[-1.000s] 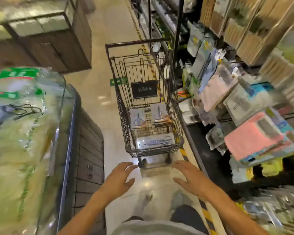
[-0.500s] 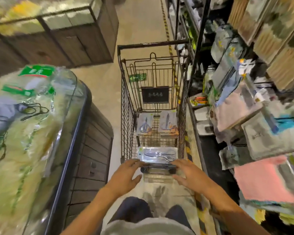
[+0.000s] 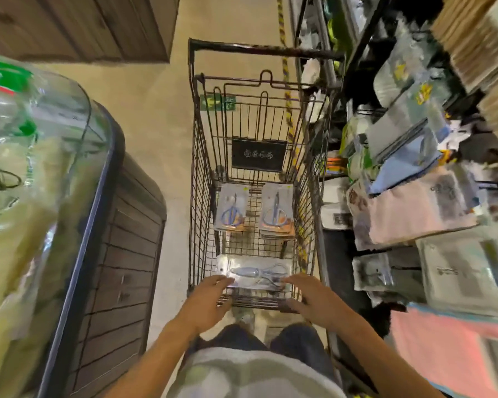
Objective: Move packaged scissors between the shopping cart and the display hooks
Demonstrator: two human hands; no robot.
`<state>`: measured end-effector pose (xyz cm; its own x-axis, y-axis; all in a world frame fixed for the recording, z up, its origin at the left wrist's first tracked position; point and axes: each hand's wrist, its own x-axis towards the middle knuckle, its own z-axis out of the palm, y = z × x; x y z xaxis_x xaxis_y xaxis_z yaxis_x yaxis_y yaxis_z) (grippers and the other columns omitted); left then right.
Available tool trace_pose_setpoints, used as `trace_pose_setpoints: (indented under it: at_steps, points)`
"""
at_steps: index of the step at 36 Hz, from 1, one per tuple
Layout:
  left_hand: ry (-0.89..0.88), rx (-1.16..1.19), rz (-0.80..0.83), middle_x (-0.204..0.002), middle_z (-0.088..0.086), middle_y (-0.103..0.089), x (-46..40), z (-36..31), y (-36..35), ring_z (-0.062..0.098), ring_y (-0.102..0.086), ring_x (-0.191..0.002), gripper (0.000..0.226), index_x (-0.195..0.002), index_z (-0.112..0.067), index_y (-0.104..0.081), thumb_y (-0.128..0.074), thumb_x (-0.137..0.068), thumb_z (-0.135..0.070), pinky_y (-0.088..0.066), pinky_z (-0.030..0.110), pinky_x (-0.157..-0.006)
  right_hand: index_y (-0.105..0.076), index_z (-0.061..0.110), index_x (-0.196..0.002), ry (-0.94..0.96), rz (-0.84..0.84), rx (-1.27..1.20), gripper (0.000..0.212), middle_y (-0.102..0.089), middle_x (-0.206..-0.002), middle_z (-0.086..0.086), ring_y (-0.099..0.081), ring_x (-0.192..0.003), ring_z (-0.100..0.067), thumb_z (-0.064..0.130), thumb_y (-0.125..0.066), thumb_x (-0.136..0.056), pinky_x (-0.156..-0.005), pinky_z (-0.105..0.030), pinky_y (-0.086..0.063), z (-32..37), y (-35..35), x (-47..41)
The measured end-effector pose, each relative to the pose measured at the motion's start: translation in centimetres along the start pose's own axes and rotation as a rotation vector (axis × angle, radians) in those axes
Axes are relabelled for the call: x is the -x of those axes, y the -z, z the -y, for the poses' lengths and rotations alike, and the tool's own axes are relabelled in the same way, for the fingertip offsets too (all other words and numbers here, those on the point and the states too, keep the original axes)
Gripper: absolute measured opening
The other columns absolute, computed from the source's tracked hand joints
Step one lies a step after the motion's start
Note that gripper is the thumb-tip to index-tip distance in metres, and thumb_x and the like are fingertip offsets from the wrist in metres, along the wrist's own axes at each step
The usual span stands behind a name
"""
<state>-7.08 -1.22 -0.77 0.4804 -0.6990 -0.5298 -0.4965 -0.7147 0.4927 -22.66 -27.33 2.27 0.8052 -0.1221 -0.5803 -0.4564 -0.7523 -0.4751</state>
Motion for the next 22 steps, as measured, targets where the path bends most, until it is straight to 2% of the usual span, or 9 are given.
trace_pose_setpoints:
  at_steps: [4, 7, 11, 13, 15, 16, 19, 21, 22]
  points:
    - [-0.006, -0.031, 0.058, -0.157, 0.002, -0.041, -3.0, 1.0, 0.8, 0.022, -0.032, -0.146, 0.058, -0.153, -0.03, -0.037, -0.055, -0.099, -0.038, -0.029, 0.034, -0.12, -0.048, 0.025, -0.146, -0.044, 0.031, -0.011, 0.052, -0.05, -0.15, 0.003, -0.045, -0.137, -0.016, 0.039, -0.06, -0.097, -0.113, -0.028, -0.034, -0.1, 0.4, -2.4]
    - [-0.002, -0.03, 0.106, -0.158, 0.005, -0.039, -4.9, 1.7, 1.1, 0.025, -0.032, -0.146, 0.059, -0.155, -0.025, -0.035, -0.053, -0.1, -0.036, -0.026, 0.033, -0.121, -0.049, 0.019, -0.145, -0.071, 0.067, -0.033, 0.051, -0.051, -0.148, -0.002, -0.048, -0.135, -0.019, 0.033, -0.06, -0.098, -0.111, -0.028, -0.035, -0.3, 0.5, -4.0]
    - [0.027, -0.016, 0.143, -0.154, 0.007, -0.045, -7.1, 2.7, 0.3, 0.027, -0.039, -0.14, 0.057, -0.152, -0.022, -0.04, -0.055, -0.098, -0.036, -0.03, 0.032, -0.117, -0.052, 0.018, -0.142, -0.12, 0.091, -0.123, 0.043, -0.051, -0.134, 0.011, -0.047, -0.124, -0.005, 0.027, -0.058, -0.101, -0.099, -0.016, -0.035, -0.8, -0.1, -5.8]
    - [0.059, 0.006, 0.163, -0.152, 0.009, -0.046, -8.1, 3.2, -0.6, 0.028, -0.04, -0.139, 0.057, -0.152, -0.022, -0.041, -0.055, -0.098, -0.033, -0.032, 0.032, -0.116, -0.052, 0.016, -0.142, -0.136, 0.108, -0.13, 0.044, -0.052, -0.14, 0.005, -0.048, -0.13, -0.01, 0.025, -0.059, -0.1, -0.103, -0.016, -0.032, -1.7, -0.9, -7.2]
    - [0.092, 0.004, 0.185, -0.153, 0.008, -0.045, -9.2, 3.7, -1.8, 0.027, -0.039, -0.14, 0.056, -0.152, -0.023, -0.041, -0.056, -0.098, -0.031, -0.03, 0.031, -0.116, -0.055, 0.011, -0.139, -0.139, 0.149, -0.127, 0.042, -0.055, -0.141, -0.005, -0.052, -0.131, -0.02, 0.021, -0.061, -0.099, -0.098, -0.012, -0.033, -2.7, -2.0, -8.9]
    - [0.108, 0.006, 0.197, -0.154, 0.006, -0.044, -9.8, 4.1, -2.4, 0.027, -0.038, -0.141, 0.056, -0.151, -0.024, -0.042, -0.056, -0.098, -0.031, -0.029, 0.03, -0.118, -0.056, 0.01, -0.138, -0.157, 0.171, -0.109, 0.041, -0.055, -0.139, -0.006, -0.054, -0.128, -0.022, 0.02, -0.061, -0.099, -0.098, -0.015, -0.035, -3.0, -2.7, -9.8]
    - [0.154, 0.027, 0.235, -0.155, 0.003, -0.043, -11.4, 5.4, -4.9, 0.025, -0.035, -0.145, 0.058, -0.15, -0.029, -0.043, -0.049, -0.094, -0.04, -0.028, 0.033, -0.12, -0.065, 0.009, -0.126, -0.195, 0.238, -0.127, 0.037, -0.065, -0.127, -0.011, -0.063, -0.117, -0.031, 0.019, -0.062, -0.091, -0.104, -0.038, -0.048, -4.4, -5.1, -12.9]
    - [0.187, 0.034, 0.254, -0.154, 0.002, -0.043, -12.4, 6.3, -6.2, 0.023, -0.035, -0.145, 0.062, -0.149, -0.032, -0.042, -0.042, -0.089, -0.046, -0.033, 0.035, -0.118, -0.063, 0.012, -0.131, -0.192, 0.217, -0.139, 0.046, -0.062, -0.133, -0.009, -0.059, -0.124, -0.03, 0.023, -0.06, -0.086, -0.107, -0.037, -0.044, -5.6, -7.1, -14.7]
    - [0.19, 0.035, 0.256, -0.152, 0.002, -0.045, -12.9, 6.6, -6.8, 0.024, -0.037, -0.143, 0.059, -0.147, -0.03, -0.044, -0.045, -0.09, -0.044, -0.034, 0.034, -0.117, -0.057, 0.014, -0.137, -0.187, 0.194, -0.135, 0.051, -0.056, -0.141, -0.008, -0.052, -0.132, -0.029, 0.023, -0.061, -0.087, -0.11, -0.037, -0.041, -6.0, -7.9, -15.6]
